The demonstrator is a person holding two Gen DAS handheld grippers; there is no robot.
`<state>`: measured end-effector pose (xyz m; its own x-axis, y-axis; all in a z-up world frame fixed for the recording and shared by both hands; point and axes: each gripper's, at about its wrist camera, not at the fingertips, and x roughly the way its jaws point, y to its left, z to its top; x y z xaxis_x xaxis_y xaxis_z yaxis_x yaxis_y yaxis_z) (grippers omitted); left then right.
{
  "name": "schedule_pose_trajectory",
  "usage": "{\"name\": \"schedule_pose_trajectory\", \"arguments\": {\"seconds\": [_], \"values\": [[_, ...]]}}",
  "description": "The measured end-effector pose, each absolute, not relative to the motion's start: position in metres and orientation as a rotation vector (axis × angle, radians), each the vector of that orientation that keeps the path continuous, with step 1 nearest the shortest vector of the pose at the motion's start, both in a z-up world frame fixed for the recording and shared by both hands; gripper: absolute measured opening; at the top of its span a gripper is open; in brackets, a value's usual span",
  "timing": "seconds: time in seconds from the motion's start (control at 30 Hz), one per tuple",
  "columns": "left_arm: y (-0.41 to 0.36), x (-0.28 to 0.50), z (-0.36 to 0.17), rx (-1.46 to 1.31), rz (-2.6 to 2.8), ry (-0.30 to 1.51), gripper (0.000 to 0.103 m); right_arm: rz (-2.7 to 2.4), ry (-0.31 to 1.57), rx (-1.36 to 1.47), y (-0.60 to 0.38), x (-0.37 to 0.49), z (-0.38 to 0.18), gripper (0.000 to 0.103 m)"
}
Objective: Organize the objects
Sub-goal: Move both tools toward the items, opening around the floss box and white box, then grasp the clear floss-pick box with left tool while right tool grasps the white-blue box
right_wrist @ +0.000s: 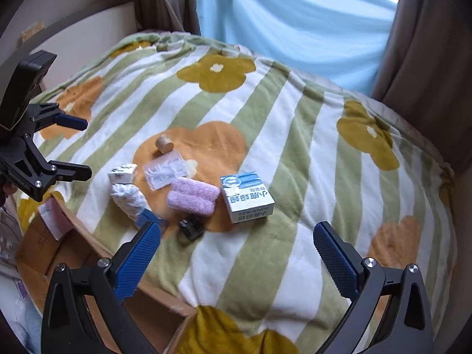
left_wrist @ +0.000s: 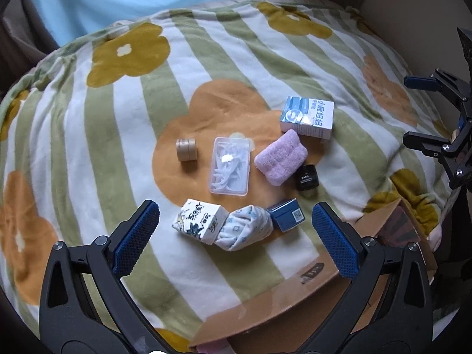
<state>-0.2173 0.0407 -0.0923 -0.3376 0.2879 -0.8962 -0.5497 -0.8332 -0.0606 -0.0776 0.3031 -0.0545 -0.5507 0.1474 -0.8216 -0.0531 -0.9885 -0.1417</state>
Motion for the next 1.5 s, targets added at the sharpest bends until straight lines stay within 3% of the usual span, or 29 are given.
{"name": "schedule_pose_trajectory", "arguments": {"seconds": [0.4,0.5,0.9,0.97,1.1,1.23,1.43,1.5], "values": [[0.062,-0.287,-0.171,-1.623,2.049,0.366,0.103,2.627,-0.278,-1.664,0.338,-0.152,-0.127,0.103],[0.063,-0.296,-0.184,-1.659,2.044,0.349,0.103,2.632,-0.233,-1.723,0.344,-0.164,-0.137,0.103],[0.071,-0.313,-0.205,-1.730,1.999,0.294,0.098,2.574,-0.187,-1.848,0.356,-0.185,-0.164,0.089],[0.076,-0.313,-0.207,-1.734,1.994,0.303,0.096,2.565,-0.204,-1.859,0.354,-0.187,-0.166,0.086],[0.085,-0.314,-0.213,-1.753,1.969,0.332,0.081,2.547,-0.226,-1.879,0.350,-0.191,-0.171,0.077],[0.090,-0.312,-0.218,-1.764,1.949,0.338,0.067,2.515,-0.243,-1.904,0.346,-0.195,-0.174,0.074],[0.092,-0.311,-0.220,-1.757,1.938,0.339,0.054,2.483,-0.256,-1.941,0.343,-0.200,-0.180,0.065],[0.091,-0.312,-0.219,-1.759,1.942,0.322,0.053,2.489,-0.260,-1.928,0.343,-0.200,-0.181,0.065]]}}
